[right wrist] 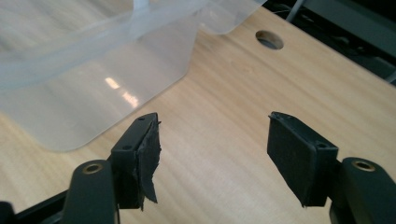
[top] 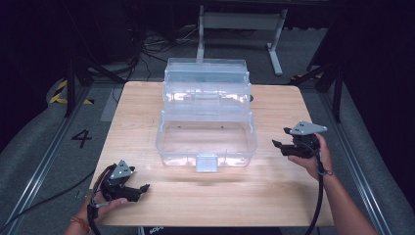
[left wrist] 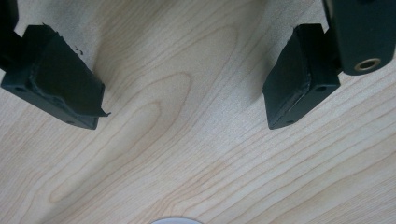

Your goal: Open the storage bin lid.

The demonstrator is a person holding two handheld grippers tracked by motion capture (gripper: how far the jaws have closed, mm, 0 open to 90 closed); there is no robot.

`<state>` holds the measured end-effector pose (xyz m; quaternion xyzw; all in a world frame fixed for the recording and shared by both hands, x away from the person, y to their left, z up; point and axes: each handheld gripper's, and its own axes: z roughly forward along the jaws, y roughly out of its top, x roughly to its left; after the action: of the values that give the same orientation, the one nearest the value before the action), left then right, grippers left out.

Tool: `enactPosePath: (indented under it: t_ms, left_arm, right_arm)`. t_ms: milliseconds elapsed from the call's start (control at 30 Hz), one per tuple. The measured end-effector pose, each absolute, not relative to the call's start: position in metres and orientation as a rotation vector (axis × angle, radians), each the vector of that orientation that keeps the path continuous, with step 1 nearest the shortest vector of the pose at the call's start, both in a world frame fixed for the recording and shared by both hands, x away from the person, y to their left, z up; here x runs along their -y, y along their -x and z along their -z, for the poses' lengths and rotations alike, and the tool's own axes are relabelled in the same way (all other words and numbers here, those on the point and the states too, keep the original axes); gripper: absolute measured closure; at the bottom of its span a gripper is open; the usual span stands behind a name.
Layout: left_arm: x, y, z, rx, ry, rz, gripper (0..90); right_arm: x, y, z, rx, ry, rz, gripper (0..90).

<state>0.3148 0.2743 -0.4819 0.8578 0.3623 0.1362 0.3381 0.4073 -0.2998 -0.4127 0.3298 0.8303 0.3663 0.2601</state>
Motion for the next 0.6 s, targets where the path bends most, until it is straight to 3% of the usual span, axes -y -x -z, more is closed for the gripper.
enactPosePath:
  t_ms: [600]
  left_arm:
    - [-0.274,-0.315,0.482,-0.948,-2.234,-0.356,12.7]
  right_arm:
    - [0.345,-0.357,0.461,-2.27,-1.004,-0.924,32.0]
